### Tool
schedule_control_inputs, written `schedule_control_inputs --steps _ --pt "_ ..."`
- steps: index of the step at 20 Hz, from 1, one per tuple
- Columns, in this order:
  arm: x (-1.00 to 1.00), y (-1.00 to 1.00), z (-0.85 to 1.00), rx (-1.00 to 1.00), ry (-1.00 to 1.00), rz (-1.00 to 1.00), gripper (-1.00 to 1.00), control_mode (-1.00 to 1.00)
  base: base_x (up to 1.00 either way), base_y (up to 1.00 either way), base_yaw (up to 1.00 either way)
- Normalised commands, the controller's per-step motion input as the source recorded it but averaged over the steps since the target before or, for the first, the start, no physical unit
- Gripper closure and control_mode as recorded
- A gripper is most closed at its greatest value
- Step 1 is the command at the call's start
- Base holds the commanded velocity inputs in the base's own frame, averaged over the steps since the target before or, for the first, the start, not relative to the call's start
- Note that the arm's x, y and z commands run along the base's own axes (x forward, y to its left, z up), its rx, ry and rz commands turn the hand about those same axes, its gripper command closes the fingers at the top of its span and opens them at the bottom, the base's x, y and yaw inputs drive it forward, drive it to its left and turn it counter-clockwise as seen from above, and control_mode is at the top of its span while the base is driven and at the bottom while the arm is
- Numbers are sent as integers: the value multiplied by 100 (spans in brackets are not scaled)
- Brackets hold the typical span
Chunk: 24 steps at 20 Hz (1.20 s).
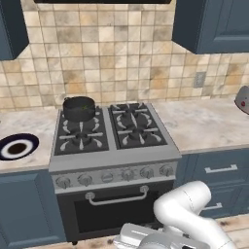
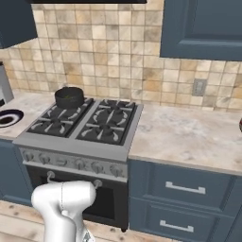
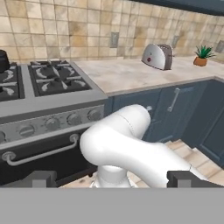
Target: Retrieve the frozen meat and place it in the pot on a burner. Then turn the burner on.
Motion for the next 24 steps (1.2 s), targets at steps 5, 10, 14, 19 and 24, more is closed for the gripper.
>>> schedule_control_inputs --steps 5,10,14,19,24 --pt "0 0 0 0 0 0 -100 100 5 -35 0" --pt "0 0 0 0 0 0 -100 100 30 -9 3" --pt "0 0 0 0 0 0 -100 100 37 0 0" --pt "0 0 0 0 0 0 -100 100 10 0 0" --pt "16 0 0 0 0 0 -100 -100 0 0 0"
